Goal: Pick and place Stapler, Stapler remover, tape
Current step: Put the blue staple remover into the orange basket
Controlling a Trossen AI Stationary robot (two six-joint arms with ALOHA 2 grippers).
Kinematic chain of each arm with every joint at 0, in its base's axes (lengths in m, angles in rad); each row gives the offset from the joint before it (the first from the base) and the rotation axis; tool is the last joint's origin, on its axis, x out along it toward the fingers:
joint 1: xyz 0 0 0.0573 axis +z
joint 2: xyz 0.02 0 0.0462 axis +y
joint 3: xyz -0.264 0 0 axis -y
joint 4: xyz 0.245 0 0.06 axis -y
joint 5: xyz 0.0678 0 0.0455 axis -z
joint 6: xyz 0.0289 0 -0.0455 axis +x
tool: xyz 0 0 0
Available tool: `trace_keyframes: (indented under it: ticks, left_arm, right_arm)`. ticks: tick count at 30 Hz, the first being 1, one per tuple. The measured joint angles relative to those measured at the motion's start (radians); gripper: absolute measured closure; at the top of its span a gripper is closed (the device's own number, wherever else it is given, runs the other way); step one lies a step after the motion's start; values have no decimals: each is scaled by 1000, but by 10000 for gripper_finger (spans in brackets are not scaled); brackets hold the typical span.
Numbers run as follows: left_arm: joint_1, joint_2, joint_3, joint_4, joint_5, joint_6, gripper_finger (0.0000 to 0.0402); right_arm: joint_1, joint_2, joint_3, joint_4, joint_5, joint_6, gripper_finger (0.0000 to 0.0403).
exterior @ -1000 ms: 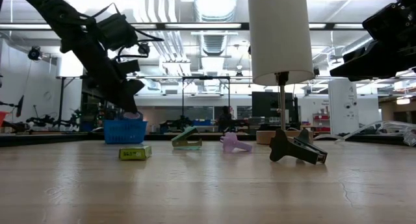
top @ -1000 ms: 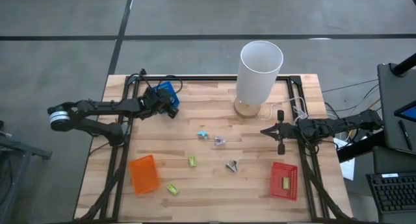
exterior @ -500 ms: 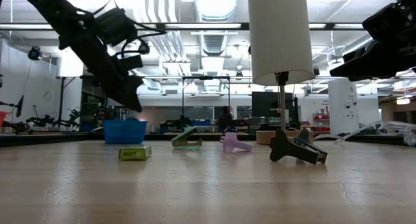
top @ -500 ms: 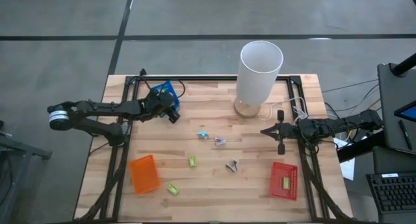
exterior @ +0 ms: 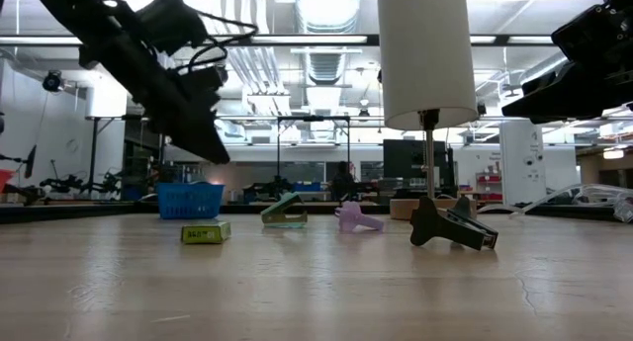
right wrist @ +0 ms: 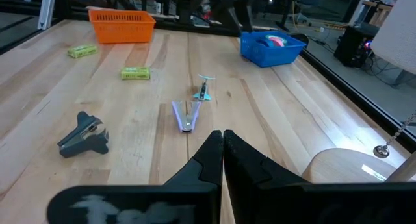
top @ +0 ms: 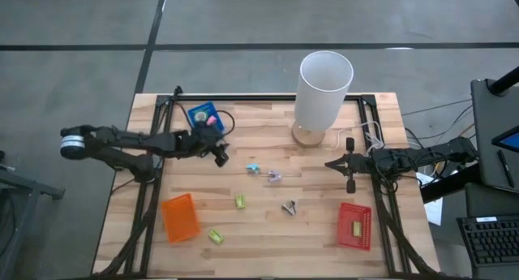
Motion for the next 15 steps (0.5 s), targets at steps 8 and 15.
trace_keyframes:
  ticks: [8,15]
  left_arm:
    - [-132,1,1,129,39,59,227]
    - [-197,11,0,218,70,70,227]
  right_arm:
    - [0,0,0,0,0,0,394]
    - [0,0,0,0,0,0,394]
